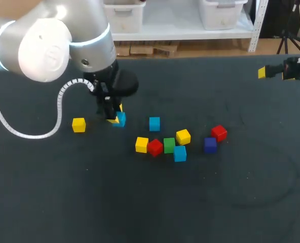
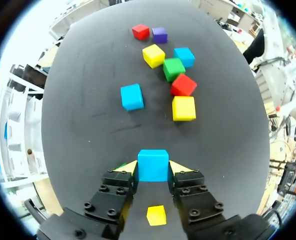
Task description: Place the blue cubes, place green cubes on the blue cubes, place the yellow cubes on the green cubes, then place the red cubes on the yellow cubes, and place purple cube on the red cubes.
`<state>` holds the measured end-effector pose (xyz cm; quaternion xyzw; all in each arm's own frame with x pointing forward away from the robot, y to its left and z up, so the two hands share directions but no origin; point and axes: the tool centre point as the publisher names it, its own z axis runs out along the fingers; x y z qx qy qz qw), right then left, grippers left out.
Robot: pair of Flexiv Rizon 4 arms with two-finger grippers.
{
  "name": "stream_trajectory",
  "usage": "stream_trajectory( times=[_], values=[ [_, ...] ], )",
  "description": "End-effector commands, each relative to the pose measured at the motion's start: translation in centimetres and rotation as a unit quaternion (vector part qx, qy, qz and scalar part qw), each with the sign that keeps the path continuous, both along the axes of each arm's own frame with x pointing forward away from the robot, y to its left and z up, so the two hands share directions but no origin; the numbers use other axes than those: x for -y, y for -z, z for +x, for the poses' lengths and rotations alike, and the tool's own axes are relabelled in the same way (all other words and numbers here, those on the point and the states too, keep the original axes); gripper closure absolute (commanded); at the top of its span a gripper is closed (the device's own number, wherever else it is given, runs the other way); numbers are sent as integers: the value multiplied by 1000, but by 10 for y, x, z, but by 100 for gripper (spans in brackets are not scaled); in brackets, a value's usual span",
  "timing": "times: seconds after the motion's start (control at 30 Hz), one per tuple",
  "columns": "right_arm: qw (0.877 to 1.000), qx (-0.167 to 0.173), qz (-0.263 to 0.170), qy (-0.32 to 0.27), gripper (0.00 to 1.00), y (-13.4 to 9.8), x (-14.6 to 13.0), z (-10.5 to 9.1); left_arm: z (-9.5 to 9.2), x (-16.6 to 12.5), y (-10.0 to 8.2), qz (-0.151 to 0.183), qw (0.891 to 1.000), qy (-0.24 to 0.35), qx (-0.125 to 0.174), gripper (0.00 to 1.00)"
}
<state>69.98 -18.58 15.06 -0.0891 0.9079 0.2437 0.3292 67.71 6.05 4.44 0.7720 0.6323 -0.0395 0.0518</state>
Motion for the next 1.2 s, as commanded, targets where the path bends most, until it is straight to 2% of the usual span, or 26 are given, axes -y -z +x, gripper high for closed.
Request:
stream_trajectory(
  times=[0.03,0.5,1.2],
  values=[
    [1000,0,-1,2,0,0,-1,-1,3,14,3,3,1000,-10,-2,100],
    [1000,0,-1,2,0,0,-1,-1,14,47,17,-3,999,-48,-22,100],
    [1000,0,-1,2,0,0,-1,-1,10,59,31,7,997,-78,-26,100]
  ],
)
